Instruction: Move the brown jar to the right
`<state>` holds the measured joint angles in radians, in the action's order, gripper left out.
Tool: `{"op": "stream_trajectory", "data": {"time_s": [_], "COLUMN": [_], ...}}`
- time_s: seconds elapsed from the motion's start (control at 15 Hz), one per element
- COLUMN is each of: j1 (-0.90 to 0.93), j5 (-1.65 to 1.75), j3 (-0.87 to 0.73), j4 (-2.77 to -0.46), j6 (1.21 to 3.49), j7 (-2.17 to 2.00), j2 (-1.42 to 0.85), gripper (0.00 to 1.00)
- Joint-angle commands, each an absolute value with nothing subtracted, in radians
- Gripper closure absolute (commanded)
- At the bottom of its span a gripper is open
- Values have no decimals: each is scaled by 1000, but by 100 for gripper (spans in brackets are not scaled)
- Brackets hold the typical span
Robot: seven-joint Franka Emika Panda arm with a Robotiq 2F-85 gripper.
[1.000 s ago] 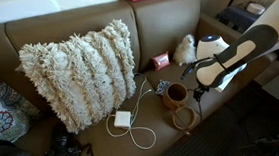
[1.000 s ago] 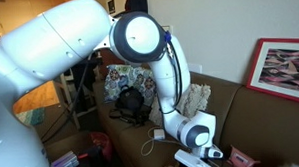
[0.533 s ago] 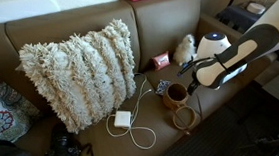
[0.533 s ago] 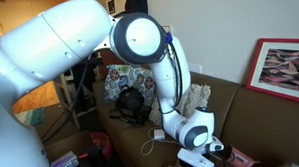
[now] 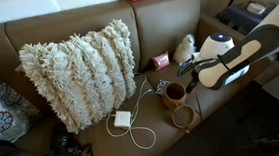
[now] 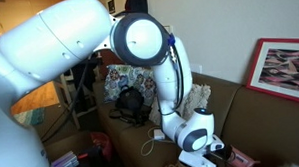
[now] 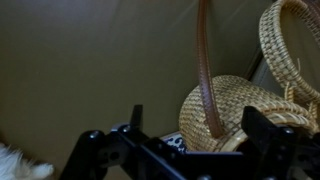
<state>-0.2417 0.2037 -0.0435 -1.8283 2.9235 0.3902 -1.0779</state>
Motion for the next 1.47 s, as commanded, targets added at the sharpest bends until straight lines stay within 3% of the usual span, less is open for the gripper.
{"op": "stream_trajectory", "data": {"time_s": [0.0,1.07,1.2,1.4], "j1": [-281,-294,-271,-314], "j5": [230,245,242,226], "j3": [-15,-9,-32,10], "j4": [-1865,-1879,-1881,-1880], "j6": [2957,3065,2946,2963], "j7": [423,418,401,415], "j2": [-1058,-1061,-1050,-1057], "gripper": [0,0,0,0]}}
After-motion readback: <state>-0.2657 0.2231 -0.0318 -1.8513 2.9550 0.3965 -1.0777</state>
